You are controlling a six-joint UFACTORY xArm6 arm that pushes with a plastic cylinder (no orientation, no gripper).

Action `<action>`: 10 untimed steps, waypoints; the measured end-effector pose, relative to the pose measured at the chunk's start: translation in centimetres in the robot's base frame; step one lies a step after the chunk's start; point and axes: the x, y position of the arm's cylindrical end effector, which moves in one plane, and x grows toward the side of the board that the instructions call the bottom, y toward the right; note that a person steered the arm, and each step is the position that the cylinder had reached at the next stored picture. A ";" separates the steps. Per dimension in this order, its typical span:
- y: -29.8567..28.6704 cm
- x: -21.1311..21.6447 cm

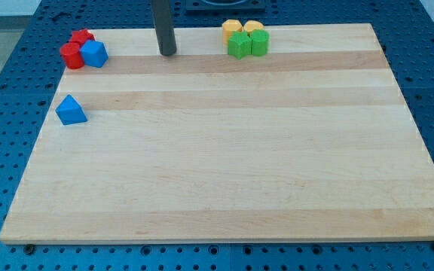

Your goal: Nudge the red star down a bit

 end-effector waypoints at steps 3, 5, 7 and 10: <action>-17.0 -5.3; -18.4 -5.3; -18.3 -4.7; -17.5 -2.6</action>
